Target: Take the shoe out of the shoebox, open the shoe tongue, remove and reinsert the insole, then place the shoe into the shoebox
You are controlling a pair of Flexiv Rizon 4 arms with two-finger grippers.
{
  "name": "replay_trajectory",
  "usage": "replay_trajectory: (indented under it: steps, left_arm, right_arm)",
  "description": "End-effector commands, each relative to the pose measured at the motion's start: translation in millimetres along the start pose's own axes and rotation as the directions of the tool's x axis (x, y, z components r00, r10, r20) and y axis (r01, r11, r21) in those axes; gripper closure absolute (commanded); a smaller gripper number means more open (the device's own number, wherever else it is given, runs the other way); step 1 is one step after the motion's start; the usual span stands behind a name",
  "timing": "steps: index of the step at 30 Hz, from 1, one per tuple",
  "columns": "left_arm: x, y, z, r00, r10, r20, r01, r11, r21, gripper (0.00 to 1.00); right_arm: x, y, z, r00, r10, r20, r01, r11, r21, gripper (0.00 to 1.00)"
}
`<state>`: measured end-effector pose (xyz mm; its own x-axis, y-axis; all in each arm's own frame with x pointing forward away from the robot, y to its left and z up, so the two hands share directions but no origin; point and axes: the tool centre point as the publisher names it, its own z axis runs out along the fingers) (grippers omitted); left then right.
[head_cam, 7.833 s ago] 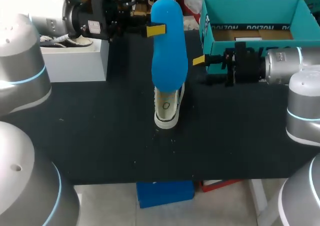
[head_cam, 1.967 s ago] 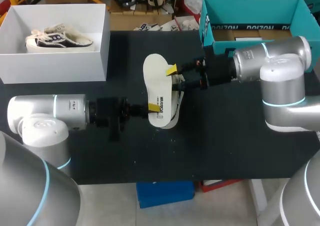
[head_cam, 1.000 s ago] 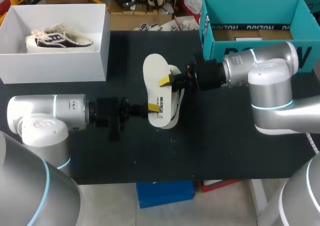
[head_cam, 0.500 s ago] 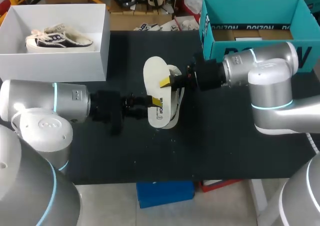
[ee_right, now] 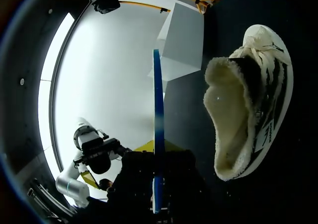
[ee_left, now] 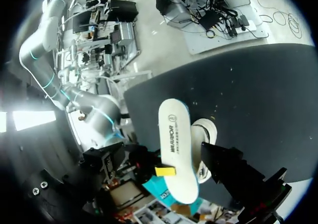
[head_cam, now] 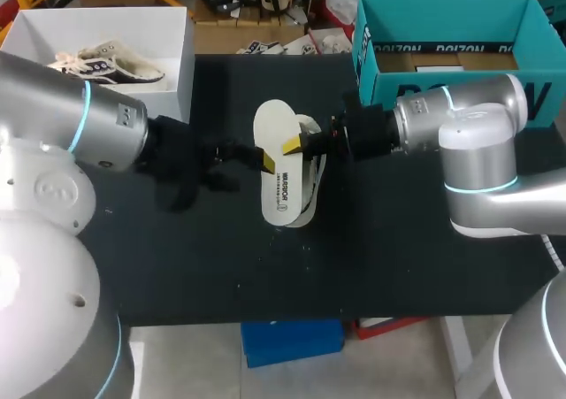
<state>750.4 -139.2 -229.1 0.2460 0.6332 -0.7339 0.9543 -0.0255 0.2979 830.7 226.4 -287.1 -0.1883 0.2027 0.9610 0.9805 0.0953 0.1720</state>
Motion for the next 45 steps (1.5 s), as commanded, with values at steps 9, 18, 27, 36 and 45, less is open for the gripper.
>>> replay_trajectory:
  steps: [9,18,27,36,45]
  left_arm:
    - [-11.1,5,2,0.678,0.182,-0.713,-0.078,0.981,0.177,0.0]
    - [-24.6,11,14,0.674,0.159,-0.721,-0.019,0.98,0.199,0.0]
    - [-30.5,18,18,0.691,0.145,-0.708,0.004,0.979,0.205,0.0]
    - [-39.8,18,24,0.736,0.088,-0.671,0.021,0.988,0.154,0.0]
    - [-42.2,17,28,0.769,0.029,-0.638,0.064,0.99,0.122,0.0]
  right_arm:
    - [-0.5,0.8,1,1.0,0.001,0.0,-0.001,1.0,0.002,1.0]
    - [-0.5,0.8,1,1.0,0.001,0.0,-0.001,1.0,0.002,1.0]
    - [-0.5,0.8,1,1.0,0.001,0.0,-0.001,1.0,0.002,1.0]
    - [-0.5,0.8,1,1.0,0.001,0.0,-0.001,1.0,0.002,1.0]
    - [-0.5,0.8,1,1.0,0.001,0.0,-0.001,1.0,0.002,1.0]
